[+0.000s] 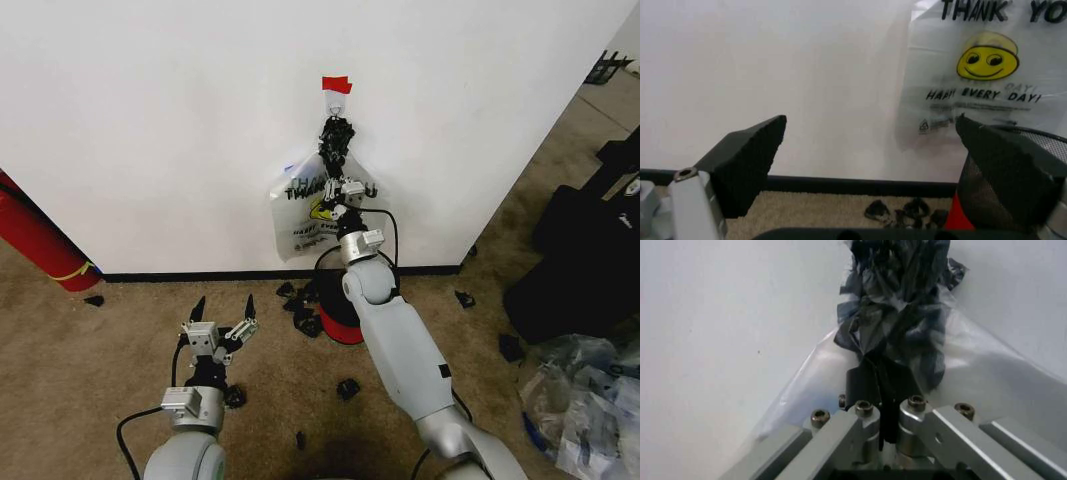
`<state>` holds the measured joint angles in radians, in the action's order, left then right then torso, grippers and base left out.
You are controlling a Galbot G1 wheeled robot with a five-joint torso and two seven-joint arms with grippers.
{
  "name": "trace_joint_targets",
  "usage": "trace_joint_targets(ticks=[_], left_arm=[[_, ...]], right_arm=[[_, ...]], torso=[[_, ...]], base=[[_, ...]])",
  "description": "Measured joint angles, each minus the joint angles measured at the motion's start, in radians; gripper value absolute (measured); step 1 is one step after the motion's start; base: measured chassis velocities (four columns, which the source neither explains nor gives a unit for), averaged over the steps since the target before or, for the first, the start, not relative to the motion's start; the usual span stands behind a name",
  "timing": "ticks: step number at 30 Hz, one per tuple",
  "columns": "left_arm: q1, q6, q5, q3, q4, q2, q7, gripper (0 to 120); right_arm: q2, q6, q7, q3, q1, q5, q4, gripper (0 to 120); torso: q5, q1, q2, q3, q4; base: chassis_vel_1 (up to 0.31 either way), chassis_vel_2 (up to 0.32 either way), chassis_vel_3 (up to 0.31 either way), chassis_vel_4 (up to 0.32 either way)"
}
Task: Pick up the garbage bag from the wall and place it over the trash bin.
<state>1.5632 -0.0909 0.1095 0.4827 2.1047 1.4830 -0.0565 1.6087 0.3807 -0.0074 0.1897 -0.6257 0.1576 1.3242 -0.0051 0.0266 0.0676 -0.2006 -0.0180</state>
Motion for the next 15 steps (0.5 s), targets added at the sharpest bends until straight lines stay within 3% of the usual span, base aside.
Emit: trace_joint_targets(ticks=[15], left_arm=[[0.004, -0.01, 0.0, -0.013, -0.002, -0.009, 0.001, 100]], right_arm=[[0.0, -0.002, -0.011, 0.022, -0.199, -0.008, 0.137, 0]], torso=[[0.0, 0.0, 0.0, 0.0, 0.0001]], base=[[0.0, 0.0, 0.0, 0.0]])
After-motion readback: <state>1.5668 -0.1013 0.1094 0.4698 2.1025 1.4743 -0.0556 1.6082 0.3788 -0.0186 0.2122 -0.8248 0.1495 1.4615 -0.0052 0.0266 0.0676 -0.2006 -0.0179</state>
